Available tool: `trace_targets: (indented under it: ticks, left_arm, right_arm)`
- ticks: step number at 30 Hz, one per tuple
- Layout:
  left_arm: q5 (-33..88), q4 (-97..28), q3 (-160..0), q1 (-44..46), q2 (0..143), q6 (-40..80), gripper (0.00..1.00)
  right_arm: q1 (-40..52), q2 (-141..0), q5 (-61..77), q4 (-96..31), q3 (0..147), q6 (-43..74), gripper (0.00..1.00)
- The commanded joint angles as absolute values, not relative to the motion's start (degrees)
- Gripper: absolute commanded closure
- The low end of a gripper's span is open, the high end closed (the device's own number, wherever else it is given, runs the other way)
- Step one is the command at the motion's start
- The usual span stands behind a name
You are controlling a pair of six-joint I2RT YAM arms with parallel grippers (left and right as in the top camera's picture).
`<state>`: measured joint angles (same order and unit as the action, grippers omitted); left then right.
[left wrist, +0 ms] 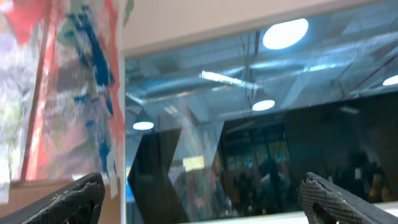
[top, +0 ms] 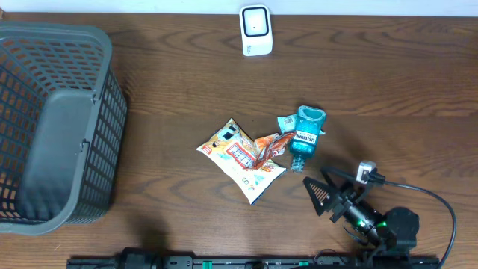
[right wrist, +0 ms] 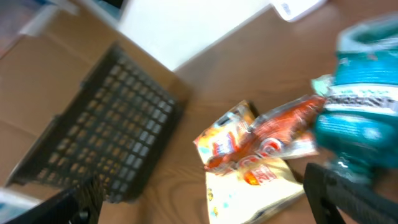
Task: Scan the item barcode
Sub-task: 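Reach the right gripper to the teal bottle and grasp it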
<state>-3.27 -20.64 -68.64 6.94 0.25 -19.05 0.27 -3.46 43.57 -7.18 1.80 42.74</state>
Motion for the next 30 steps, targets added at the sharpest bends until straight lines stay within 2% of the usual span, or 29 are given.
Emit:
trace_targets:
  ticks: [1,3,6,9,10,12,17,22,27,30]
  left_arm:
    - [-4.58,-20.58,-65.84,6.7,0.21,-18.15,0.0]
    - [-4.6,-20.86,-63.86,6.7,0.21,-18.15,0.0]
    - [-4.6,-20.95,-59.86,6.7,0.21,-18.15,0.0]
    - [-4.56,-20.93,-54.68,6.7,0.21,-18.13,0.0]
    - [-4.58,-20.91,-53.39,6.7,0.21,-18.13,0.0]
    - [-4.54,-20.78,-50.54,6.72,0.21,-18.11,0.0]
    - [-4.49,-20.21,-43.16,6.72,0.27,-16.8,0.0]
    - [-2.17,-20.36,-35.81,6.72,0.27,-16.84,0.0]
    - [-2.17,-20.23,-30.37,6.72,0.27,-16.86,0.0]
    - [-2.17,-20.08,-29.91,6.72,0.19,-16.84,0.0]
  right_arm:
    - [0.91,-7.29,27.51,-21.19,8.75,33.93,0.04]
    - [1.43,-10.94,19.27,-29.23,14.7,29.52,0.06]
    - [2.66,-16.47,13.1,-33.21,21.87,27.92,0.09]
    - [5.08,-25.43,7.7,-34.11,28.88,27.73,0.08]
    - [6.02,-28.27,5.41,-34.33,30.22,27.49,0.01]
    - [8.32,-33.65,-0.05,-34.33,31.94,26.89,0.01]
    - [20.18,-50.76,-14.98,-34.41,36.93,27.35,0.01]
    - [37.28,-74.19,-35.9,-38.41,48.4,33.01,0.01]
    - [41.63,-91.31,-37.39,-40.6,57.41,34.74,0.01]
    - [41.85,-99.37,-37.6,-44.91,62.15,39.77,0.02]
